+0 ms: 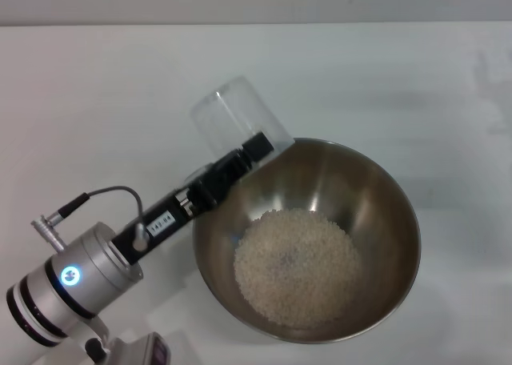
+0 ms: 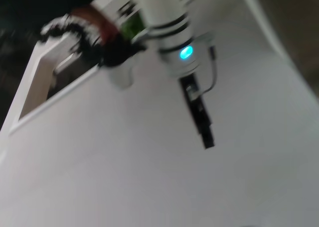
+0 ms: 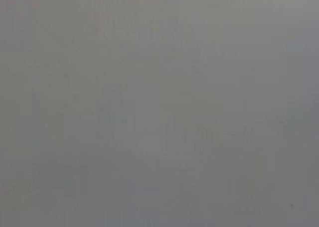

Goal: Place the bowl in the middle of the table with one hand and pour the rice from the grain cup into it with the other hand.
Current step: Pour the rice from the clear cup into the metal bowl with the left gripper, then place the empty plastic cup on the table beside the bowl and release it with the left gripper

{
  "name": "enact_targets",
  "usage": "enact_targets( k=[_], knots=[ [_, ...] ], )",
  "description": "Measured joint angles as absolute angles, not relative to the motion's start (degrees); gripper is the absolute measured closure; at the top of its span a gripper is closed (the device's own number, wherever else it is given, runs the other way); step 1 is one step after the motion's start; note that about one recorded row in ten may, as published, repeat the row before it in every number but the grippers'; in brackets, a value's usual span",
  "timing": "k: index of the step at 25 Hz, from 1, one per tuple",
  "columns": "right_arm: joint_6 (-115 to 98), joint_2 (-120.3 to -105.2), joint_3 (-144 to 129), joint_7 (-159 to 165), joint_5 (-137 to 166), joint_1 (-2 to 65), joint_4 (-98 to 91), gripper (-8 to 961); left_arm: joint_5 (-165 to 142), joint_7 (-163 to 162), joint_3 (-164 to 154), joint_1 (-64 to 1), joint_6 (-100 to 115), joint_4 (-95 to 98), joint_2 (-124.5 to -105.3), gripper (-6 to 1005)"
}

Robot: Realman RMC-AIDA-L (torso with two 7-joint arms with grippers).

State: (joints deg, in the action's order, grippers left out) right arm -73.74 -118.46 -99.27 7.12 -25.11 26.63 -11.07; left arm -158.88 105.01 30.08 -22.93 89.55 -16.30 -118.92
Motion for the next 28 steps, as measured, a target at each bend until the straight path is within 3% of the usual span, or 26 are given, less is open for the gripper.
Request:
enact_targets(
  k=[15, 28],
  knots=[
    [-74.82, -119.0, -99.03, 7.75, -25.16, 25.93, -13.03, 453, -147.1, 26.28, 41.66, -18.97, 82.74, -19.77, -119.17, 975],
    [-75.13, -119.06, -99.04, 9.96, -25.18, 25.63, -12.99, 454, -130.35, 7.71, 41.65, -18.73, 62.27, -20.58, -119.18, 974]
  ],
)
